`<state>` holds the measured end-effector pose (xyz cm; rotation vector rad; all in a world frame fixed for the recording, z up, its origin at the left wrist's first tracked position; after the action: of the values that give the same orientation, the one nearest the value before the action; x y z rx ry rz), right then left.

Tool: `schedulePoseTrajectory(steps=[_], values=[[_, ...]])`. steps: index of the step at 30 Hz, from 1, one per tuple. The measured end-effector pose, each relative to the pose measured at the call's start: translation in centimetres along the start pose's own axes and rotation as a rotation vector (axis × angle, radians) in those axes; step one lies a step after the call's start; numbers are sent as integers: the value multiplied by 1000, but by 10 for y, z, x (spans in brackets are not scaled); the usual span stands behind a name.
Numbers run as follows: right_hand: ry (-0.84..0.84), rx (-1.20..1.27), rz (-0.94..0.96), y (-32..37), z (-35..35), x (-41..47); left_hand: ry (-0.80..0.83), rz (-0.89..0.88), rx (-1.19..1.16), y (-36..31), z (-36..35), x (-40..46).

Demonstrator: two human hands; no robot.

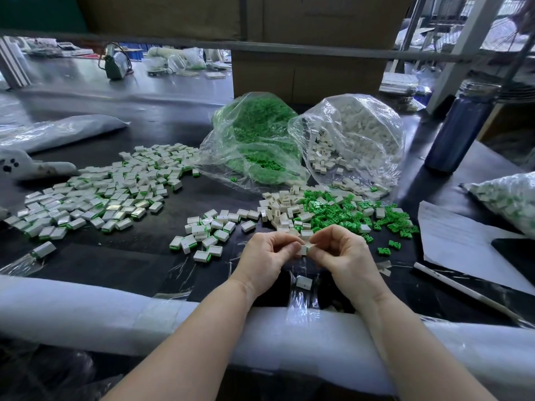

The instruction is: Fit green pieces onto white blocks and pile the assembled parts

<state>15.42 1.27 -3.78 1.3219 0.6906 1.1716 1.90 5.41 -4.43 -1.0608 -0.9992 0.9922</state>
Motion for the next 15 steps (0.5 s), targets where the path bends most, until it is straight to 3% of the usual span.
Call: schedulePoseTrajectory(steps=[15], values=[[83,30,-51,-2,-2,0,45,-25,99,-3,-1,-3]])
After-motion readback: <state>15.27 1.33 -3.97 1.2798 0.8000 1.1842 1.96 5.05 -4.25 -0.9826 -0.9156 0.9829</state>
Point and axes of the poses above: each hand's wrist, its own x-axis towards the middle knuckle, its own z-axis out of the back of the hand, y = z × x, the point moved 5 cm from there along x, towards the middle knuckle, and after that the axes turned 9 degrees about -y, right-handed, at the moved point
